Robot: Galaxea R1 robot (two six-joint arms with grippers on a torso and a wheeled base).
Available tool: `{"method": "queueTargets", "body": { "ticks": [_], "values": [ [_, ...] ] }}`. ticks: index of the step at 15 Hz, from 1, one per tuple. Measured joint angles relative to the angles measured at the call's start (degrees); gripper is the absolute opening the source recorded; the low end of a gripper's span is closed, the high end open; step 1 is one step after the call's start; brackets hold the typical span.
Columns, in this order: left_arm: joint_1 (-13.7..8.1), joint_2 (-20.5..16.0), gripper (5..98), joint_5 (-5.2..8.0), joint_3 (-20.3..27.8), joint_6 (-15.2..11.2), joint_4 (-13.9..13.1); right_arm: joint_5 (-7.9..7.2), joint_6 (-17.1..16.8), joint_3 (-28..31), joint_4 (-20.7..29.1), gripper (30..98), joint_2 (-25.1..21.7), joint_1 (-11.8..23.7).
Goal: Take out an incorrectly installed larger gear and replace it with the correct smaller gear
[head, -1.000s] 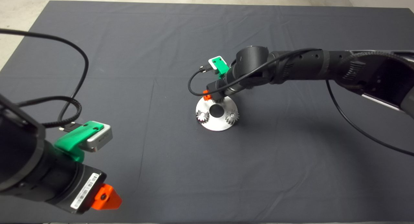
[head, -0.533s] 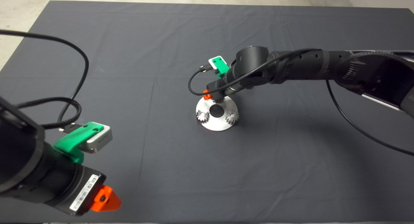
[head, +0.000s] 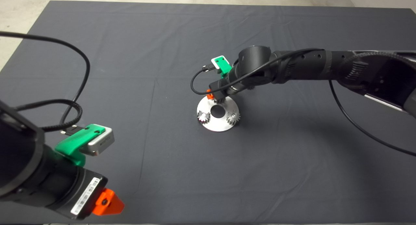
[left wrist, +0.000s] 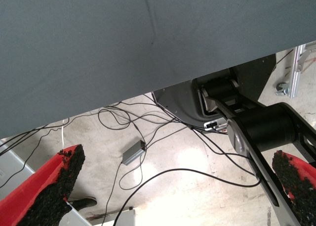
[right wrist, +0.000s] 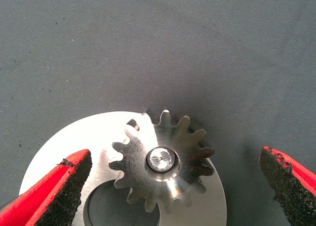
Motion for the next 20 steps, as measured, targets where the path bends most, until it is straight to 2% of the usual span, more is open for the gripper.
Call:
{"method": "queueTargets", "body": {
  "ticks": [1, 2, 3, 6, 7, 8, 11, 12, 14, 16, 19, 20],
  "values": [
    [-0.01, -0.01, 97.7, -0.02, 0.00, 0.00, 0.00, -0.02, 0.02, 0.00, 0.00, 89.8, 0.00, 0.00],
    [0.00, -0.01, 97.7, -0.05, 0.00, 0.00, 0.00, -0.02, 0.07, 0.00, 0.00, 86.2, 0.00, 0.00],
    [-0.01, -0.01, 97.7, -0.05, 0.00, 0.00, 0.00, -0.02, 0.13, 0.00, 0.00, 85.3, 0.00, -0.04],
    [-0.02, -0.01, 97.7, -0.05, 0.00, 0.00, 0.00, 0.02, 0.13, 0.00, -0.07, 85.1, 0.00, -0.85],
    [-0.01, -0.01, 97.7, -0.07, 0.00, 0.00, 0.00, 0.04, 0.16, 0.00, -0.07, 80.8, 0.00, -1.11],
    [-0.02, -0.01, 97.7, -0.11, 0.00, 0.00, 0.00, 0.04, 0.16, 0.00, -0.07, 79.9, 0.00, -1.27],
    [-0.02, -0.01, 97.7, -1.38, 0.00, 0.02, 0.00, 0.06, 0.18, 0.00, -0.10, 79.2, -0.02, -1.38],
    [0.00, -0.01, 97.7, -1.37, 0.00, 0.02, 0.00, 0.04, 0.18, 0.00, -0.10, 75.8, -0.02, -1.41],
    [-0.02, -0.01, 97.7, -1.38, 0.00, 0.02, 0.00, 0.06, 0.18, 0.00, -0.10, 75.3, -0.03, -1.40],
    [-0.02, -0.01, 97.7, -1.38, 0.00, 0.02, 0.00, 0.13, 0.16, 0.00, -0.11, 70.8, -0.02, -1.40],
    [0.00, -0.01, 97.7, -1.38, 0.00, 0.01, 0.00, 0.22, 0.15, 0.00, -0.33, 69.6, -0.02, -1.40],
    [0.00, -0.01, 97.7, -1.38, 0.00, 0.01, 0.00, 0.24, 0.13, 0.00, -0.35, 66.0, -0.02, -1.40]
  ]
}}
